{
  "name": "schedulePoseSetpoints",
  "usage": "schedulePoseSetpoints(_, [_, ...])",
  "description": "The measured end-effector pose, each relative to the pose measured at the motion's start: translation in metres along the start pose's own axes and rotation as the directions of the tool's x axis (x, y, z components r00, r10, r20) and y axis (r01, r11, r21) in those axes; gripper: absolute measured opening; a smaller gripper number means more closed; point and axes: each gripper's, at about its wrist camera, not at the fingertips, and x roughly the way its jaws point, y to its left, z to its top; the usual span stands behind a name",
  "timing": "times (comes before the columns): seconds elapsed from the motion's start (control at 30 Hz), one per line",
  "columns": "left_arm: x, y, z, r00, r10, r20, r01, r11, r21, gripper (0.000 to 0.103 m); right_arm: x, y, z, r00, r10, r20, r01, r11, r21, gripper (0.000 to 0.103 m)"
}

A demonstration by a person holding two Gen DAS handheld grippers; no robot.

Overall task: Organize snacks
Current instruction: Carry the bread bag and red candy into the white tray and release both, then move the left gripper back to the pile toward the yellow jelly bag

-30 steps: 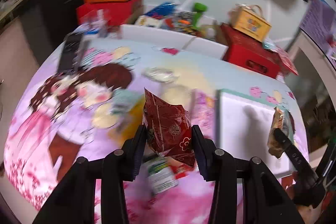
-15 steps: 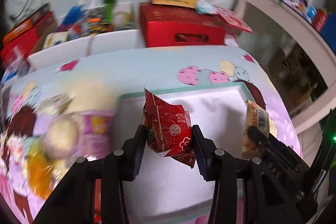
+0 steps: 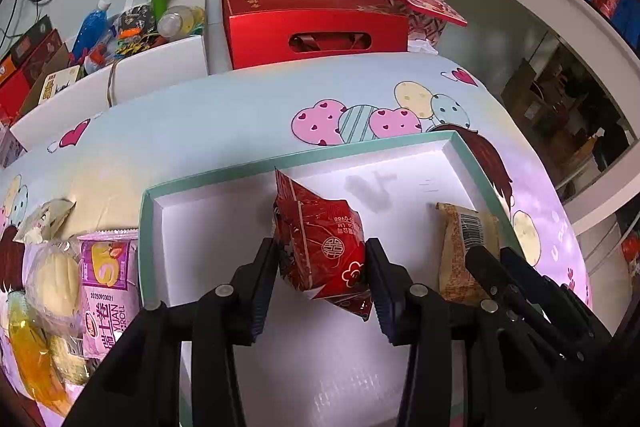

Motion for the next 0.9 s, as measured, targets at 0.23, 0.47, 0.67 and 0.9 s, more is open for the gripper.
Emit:
schedulePoseSetpoints(0.23, [-0.012,0.006,-0.003,0.999,0.019,0.027,-0.018,0.999,-0.035,0.084,-0.003,0.002,0.001,1.0,-0.006,0.003,0.006,1.0,-0.011,0.044])
schedulePoseSetpoints(0.47, [-0.027,0.026,-0.007,0.995,0.08,0.056,-0.075,0.994,-0.08,0.087,-0.004,0.006,0.0,1.0,-0.022,0.005,0.022,0.999,-0.023,0.074])
schedulePoseSetpoints(0.67, [-0.026,0.051,-0.014,0.982,0.181,0.045,-0.174,0.977,-0.124,0.095,-0.005,0.011,0.0,0.999,-0.028,0.018,0.028,0.999,-0.04,0.098])
schedulePoseSetpoints(0.9, [-0.031,0.068,-0.025,0.964,0.258,0.06,-0.248,0.959,-0.138,0.101,-0.01,0.017,0.0,1.0,-0.006,0.028,0.008,0.998,-0.056,0.103])
